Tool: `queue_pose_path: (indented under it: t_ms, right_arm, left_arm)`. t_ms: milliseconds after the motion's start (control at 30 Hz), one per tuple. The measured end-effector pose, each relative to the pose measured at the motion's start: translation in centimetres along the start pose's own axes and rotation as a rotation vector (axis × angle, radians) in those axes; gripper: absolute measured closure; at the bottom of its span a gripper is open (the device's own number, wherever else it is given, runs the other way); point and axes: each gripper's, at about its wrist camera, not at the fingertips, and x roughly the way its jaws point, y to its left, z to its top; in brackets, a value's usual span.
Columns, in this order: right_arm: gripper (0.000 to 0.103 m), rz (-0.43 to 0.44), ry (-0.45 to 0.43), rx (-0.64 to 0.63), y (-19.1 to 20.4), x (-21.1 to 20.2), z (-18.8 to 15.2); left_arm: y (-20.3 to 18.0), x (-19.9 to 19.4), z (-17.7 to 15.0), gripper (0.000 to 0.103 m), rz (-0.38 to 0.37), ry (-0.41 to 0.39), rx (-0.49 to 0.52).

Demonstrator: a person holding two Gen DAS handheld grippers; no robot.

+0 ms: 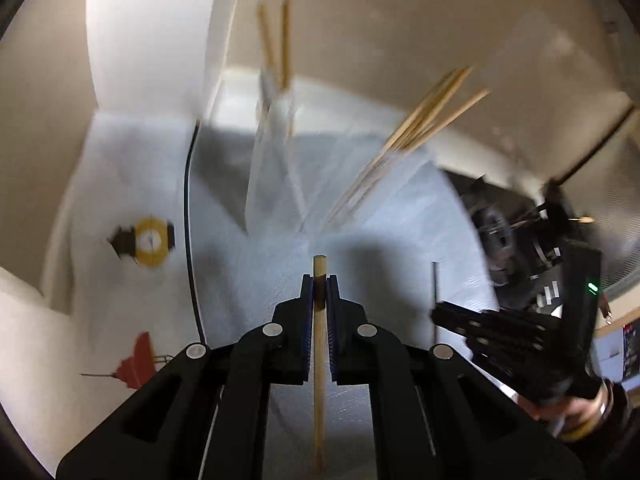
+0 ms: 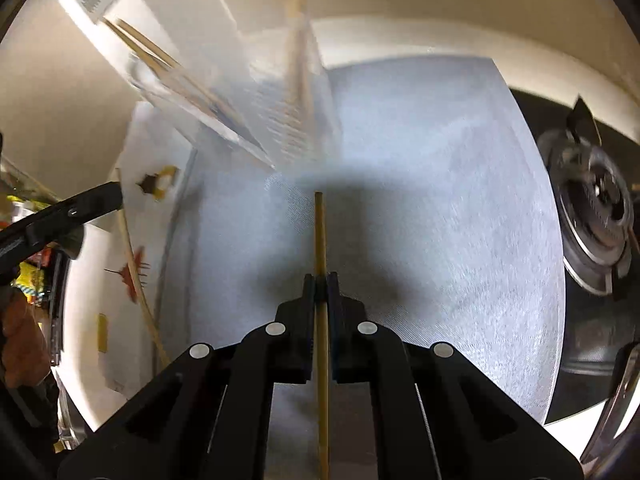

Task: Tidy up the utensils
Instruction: 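Lift both held chopsticks up over the clear container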

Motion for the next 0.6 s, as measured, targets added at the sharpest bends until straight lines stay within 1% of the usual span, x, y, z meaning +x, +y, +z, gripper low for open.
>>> queue_pose_path:
  t_ms: [67, 100, 167, 300, 433, 600]
  right_arm:
    - [0.097, 0.016, -0.034, -0.023, 0.7, -1.3, 0.5]
    - [0.097, 0.022, -0.045, -0.030, 0.9, -1.7, 0.6]
    - [0.097, 0.043, -0.074, -0.047, 1.4, -3.0, 1.0]
    - [0.097, 0.065, -0.130, -0.072, 2.7, -5.3, 1.6]
    - [0.097, 0.071, -0.192, -0.086, 3.2, -7.4, 2.4]
    - [0.097, 0.065, -0.273, -0.104, 3.4, -10.2, 3.6]
  left_arm:
    - [-0.9, -1.4, 0.2, 0.097, -0.011, -0.043, 0.032]
    - [-0.3, -2.1, 0.0, 0.097, -0.015, -0.058, 0.047]
    - [-0.4, -4.0, -0.3, 0.097, -0.023, -0.095, 0.086]
    - [-2.1, -6.1, 0.0, 0.097, -0.025, -0.161, 0.141]
    - [-2.9, -7.3, 0.6, 0.097, -0.018, -0.198, 0.155]
    - [-3.5, -9.1, 1.5, 0.097, 0.013, -0.245, 0.169]
